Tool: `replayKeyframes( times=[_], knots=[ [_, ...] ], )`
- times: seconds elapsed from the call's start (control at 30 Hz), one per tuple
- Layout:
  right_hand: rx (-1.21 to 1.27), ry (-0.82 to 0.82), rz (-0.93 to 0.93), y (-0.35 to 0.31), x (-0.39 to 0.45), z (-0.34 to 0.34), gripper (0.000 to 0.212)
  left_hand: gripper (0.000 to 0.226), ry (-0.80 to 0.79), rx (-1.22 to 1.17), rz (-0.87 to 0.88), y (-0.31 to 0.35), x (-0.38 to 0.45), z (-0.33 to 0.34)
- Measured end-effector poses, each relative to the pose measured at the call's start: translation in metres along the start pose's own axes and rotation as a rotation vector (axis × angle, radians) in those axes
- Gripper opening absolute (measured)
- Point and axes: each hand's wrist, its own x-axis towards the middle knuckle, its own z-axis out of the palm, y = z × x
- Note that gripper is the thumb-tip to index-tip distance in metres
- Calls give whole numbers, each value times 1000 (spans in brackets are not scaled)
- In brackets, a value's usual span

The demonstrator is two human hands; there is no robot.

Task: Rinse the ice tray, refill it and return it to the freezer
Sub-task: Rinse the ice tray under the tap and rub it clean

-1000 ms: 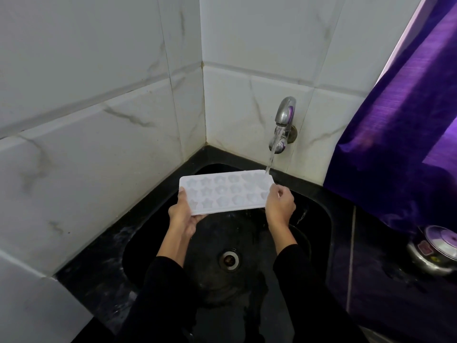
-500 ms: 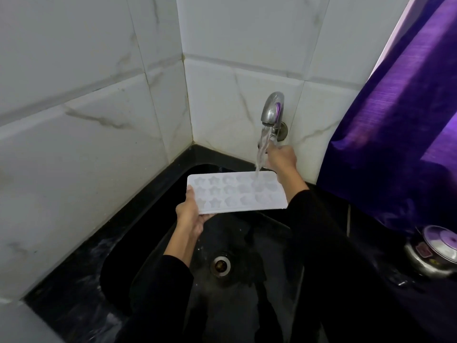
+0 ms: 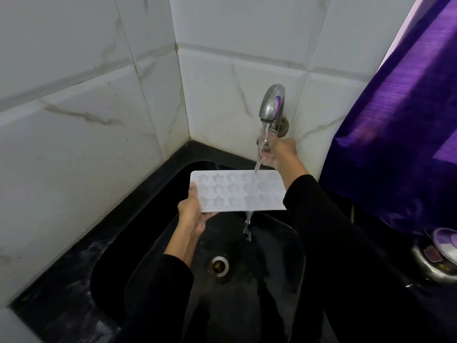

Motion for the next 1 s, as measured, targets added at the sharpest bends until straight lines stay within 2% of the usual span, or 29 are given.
replayKeyframes(
  times=[0.13,0.3,0.4,0.5,0.6,0.67,0.73,0.87,1.0],
  knots=[
    [199,-101,67,2,-1,-5,43,37,-7,1,-5,-1,0,0],
    [407,-198,155,2,-9,-10,52,39,-12,-9,-13,0,-3,-4],
    [424,-213,193,1,-11,-10,57,38,-22,-20,-15,0,-8,-6],
    [305,-216,174,-2,-15,-13,56,38,-47,-18,-13,0,-15,-6],
    [84,-176,149,1,-25,-19,56,37,-62,-4,-14,0,-22,-6],
    [-146,-42,49,7,-32,-28,53,37,-72,-3,-16,0,-27,-7],
    [-314,111,-77,13,-42,-41,39,38,-77,-3,-15,0,-33,-10],
    [-457,223,-212,31,-73,-71,33,39,-80,-10,-10,-4,-46,-24],
    [-502,233,-139,56,-104,-94,25,39,-84,-13,-9,-9,-62,-43]
  ],
)
